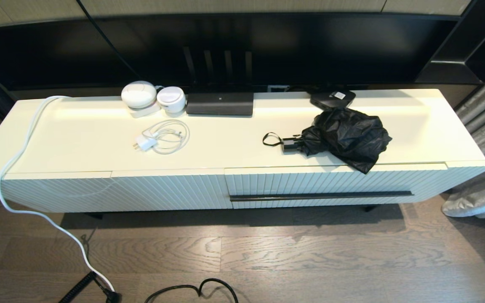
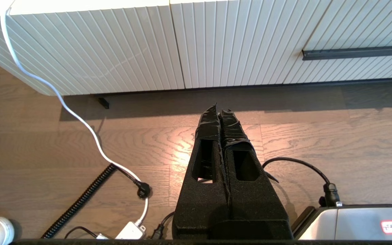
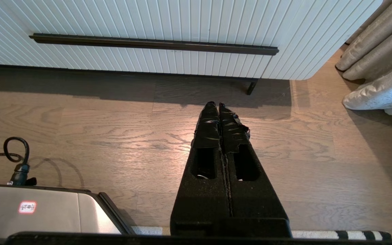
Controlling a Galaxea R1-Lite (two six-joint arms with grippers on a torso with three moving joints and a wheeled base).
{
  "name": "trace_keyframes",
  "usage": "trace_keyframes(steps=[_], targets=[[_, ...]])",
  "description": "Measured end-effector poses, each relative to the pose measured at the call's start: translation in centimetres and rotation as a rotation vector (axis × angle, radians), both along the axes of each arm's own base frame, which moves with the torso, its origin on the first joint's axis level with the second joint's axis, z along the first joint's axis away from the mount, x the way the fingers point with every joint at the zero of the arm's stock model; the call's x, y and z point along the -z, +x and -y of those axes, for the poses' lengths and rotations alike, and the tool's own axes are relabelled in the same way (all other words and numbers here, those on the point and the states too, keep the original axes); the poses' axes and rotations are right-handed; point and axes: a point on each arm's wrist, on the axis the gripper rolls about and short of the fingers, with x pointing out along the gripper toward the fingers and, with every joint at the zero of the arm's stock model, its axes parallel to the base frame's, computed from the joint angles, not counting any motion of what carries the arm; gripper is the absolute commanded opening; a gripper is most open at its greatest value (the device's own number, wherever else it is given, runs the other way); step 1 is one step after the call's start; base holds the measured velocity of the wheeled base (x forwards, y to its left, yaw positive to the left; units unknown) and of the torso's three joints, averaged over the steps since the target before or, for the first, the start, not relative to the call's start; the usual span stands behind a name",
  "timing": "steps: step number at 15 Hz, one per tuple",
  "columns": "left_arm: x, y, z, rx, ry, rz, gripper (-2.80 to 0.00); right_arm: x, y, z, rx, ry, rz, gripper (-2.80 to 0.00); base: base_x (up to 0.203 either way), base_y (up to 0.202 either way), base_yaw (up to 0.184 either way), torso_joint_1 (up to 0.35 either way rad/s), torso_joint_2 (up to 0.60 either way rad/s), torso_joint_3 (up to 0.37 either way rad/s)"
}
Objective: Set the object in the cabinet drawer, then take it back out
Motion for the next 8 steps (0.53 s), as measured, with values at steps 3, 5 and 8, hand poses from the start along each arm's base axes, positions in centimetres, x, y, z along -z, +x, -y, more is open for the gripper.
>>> trace_keyframes(steps=[3,5,8], targets=[[0.00,0.00,0.00,-0.001,0.000,0.000,-2.80,0.00,0.00,0.00,0.000,0.001,0.000,-2.80,0.000,0.000,0.000,0.000,0.00,0.000],[0.00,0.00,0.00,-0.001,0.000,0.000,-2.80,0.00,0.00,0.00,0.000,0.000,0.000,-2.80,0.000,0.000,0.000,0.000,0.00,0.000],[0.00,0.00,0.00,0.000,0.000,0.000,-2.80,0.00,0.00,0.00,0.000,0.001,0.000,-2.80,0.000,0.000,0.000,0.000,0.00,0.000]])
